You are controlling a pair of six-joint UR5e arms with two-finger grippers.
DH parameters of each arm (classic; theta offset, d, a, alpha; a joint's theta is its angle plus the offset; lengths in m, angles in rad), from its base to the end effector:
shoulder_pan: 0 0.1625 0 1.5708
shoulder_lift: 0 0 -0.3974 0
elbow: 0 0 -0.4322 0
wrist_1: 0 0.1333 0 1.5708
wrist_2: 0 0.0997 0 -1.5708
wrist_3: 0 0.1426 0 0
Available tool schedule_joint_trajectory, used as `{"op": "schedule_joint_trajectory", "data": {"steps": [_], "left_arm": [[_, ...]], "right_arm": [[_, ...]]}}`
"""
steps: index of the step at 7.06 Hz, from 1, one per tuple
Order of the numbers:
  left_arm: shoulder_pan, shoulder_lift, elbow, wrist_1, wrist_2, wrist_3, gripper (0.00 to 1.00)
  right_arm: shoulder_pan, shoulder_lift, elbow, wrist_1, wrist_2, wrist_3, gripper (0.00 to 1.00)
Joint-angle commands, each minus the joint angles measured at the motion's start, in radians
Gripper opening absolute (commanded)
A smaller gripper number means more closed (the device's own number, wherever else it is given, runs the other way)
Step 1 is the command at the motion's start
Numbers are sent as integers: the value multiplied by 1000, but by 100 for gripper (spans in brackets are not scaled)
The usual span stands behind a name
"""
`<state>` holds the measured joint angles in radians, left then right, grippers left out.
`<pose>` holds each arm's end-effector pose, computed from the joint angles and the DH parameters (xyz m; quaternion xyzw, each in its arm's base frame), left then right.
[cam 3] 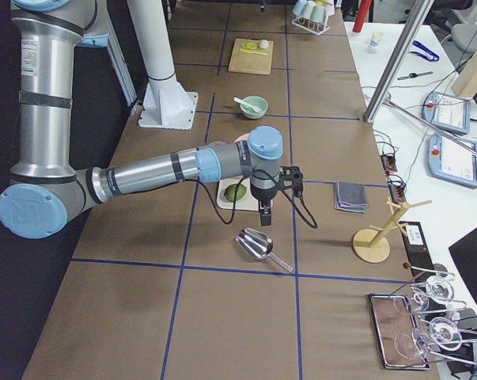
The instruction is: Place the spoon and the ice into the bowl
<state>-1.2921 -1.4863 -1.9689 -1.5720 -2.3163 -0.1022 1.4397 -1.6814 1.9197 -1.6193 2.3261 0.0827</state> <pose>0.1037 -0.4954 0.4939 0.0753 0.3808 0.1379 0.9112 -0.0293 -0.4940 0.5386 0.0484 -0.3744 -0.0573 0.9242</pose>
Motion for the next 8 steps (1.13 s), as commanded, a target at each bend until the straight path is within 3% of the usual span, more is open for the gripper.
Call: {"op": "schedule_joint_trajectory", "data": {"steps": [1, 2, 8], "left_arm": [[-7, -43, -5, 118, -50, -26, 100], [-9, -43, -8, 116, -89, -59, 100], [-7, -11, 8, 102, -91, -48, 100]], "right_arm": [[41, -20, -34, -27, -1, -147, 100], [41, -27, -34, -25, 1, -153, 100], [41, -15, -68, -16, 1, -149, 100]]}}
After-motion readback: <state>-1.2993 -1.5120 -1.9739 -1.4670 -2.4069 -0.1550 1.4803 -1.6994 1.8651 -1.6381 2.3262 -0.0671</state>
